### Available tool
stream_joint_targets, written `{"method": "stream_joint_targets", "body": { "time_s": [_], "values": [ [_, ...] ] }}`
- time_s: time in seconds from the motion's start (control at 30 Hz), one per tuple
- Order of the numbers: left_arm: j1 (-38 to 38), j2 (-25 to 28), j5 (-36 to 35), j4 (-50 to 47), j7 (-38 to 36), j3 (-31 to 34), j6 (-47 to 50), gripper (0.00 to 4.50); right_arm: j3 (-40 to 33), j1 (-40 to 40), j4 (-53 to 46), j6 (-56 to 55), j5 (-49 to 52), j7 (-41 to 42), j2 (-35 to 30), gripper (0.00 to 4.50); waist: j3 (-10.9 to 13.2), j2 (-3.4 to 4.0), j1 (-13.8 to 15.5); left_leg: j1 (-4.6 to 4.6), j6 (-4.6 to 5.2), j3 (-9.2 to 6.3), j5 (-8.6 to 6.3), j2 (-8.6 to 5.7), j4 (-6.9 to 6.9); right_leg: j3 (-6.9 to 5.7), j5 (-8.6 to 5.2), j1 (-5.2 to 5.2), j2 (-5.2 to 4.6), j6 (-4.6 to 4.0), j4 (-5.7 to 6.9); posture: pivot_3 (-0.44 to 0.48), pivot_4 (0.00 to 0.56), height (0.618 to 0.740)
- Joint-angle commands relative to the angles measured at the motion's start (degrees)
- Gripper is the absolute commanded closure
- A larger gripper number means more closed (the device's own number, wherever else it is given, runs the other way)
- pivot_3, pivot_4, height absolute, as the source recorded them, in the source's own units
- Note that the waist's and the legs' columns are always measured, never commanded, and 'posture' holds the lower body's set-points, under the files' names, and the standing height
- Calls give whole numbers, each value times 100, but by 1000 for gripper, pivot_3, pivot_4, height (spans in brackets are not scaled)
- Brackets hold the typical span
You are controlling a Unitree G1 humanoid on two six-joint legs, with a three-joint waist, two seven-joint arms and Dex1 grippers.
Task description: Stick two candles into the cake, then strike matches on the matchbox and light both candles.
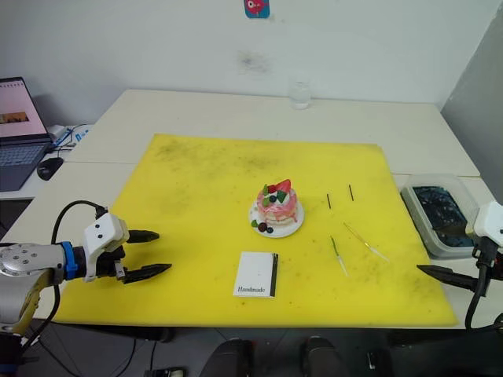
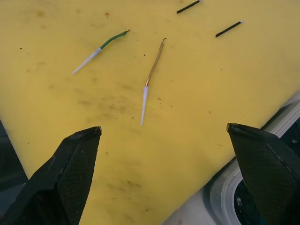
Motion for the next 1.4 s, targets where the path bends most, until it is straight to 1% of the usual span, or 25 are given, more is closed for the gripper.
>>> {"method": "stream_joint_targets", "body": {
  "time_s": [0.03,0.13,0.2,0.33,0.4,0.53,0.63,0.7,0.77,0.87,0.97,1.1,1.2,1.4],
  "values": [
    [77,45,-235,-82,-101,328,-7,36,-80,-78,-139,9,100,-56,23,0,0,1,0,0,0,0,0,0,0,0,0,0,0,0,0,0,150,740],
    [222,74,-196,-50,-154,427,-170,36,-109,-82,-195,13,117,-84,59,0,0,1,-1,1,0,1,0,0,0,0,0,0,0,0,0,0,150,740],
    [343,72,-279,-138,-203,508,-80,36,-122,-101,-259,27,129,-149,101,0,0,1,-3,1,0,1,0,1,0,1,0,0,0,0,0,0,150,740],
    [735,192,-962,-978,-499,622,849,36,-183,-99,-599,203,259,-382,247,0,0,1,-2,0,0,1,0,1,0,1,-1,0,-1,-1,0,0,150,740],
    [744,174,-1138,-1381,-514,563,1046,36,-152,-35,-941,363,338,-552,350,0,0,0,-2,-1,0,-1,0,0,0,1,0,0,-1,-1,0,0,150,740],
    [717,38,-1607,-2285,-448,359,1553,36,-90,40,-1670,748,545,-1071,716,0,-1,1,13,0,0,-7,0,0,3,-4,-1,3,-1,-1,3,0,150,740],
    [460,-215,-1994,-2952,-165,62,1928,36,202,113,-2201,1076,526,-1640,1025,0,-2,2,14,0,0,-4,0,-1,5,1,2,4,-1,3,2,0,150,740],
    [140,-535,-2169,-3375,144,-315,2129,36,576,112,-2324,1196,297,-2047,1184,0,-2,0,14,-1,0,-4,0,-2,8,1,4,6,-1,6,1,0,150,740],
    [-108,-766,-2202,-3676,356,-664,2235,36,897,5,-2299,1323,94,-2456,1311,0,-3,-1,12,-1,0,-3,0,-4,12,4,6,8,1,11,2,0,150,740],
    [-348,-993,-2082,-3881,502,-1122,2242,36,1283,-104,-2057,1335,-60,-2637,1338,0,-4,0,-2,1,1,-1,1,-9,14,10,10,8,10,16,3,0,150,740],
    [-416,-1042,-2010,-3967,557,-1340,2200,36,1509,-143,-1866,1364,-140,-2744,1342,0,-4,0,-7,2,0,-4,1,-9,14,9,9,7,24,14,3,0,150,740],
    [-542,-1184,-2099,-4020,761,-1460,2272,36,1810,-171,-1475,1226,-332,-2768,1327,0,-4,1,-1,0,0,-8,1,-9,12,3,6,6,35,9,3,0,150,740],
    [-609,-1166,-2297,-4110,809,-1480,2466,36,1887,-252,-1330,1231,-302,-2721,1319,0,-4,1,-2,0,1,-7,1,-8,12,6,6,6,38,9,4,0,150,740],
    [-779,-1200,-2345,-4089,877,-1499,2578,36,1991,-569,-1113,1361,-206,-2740,1338,0,-4,1,-3,0,1,-7,1,-9,14,7,8,7,39,11,4,0,150,740]
  ]
}}
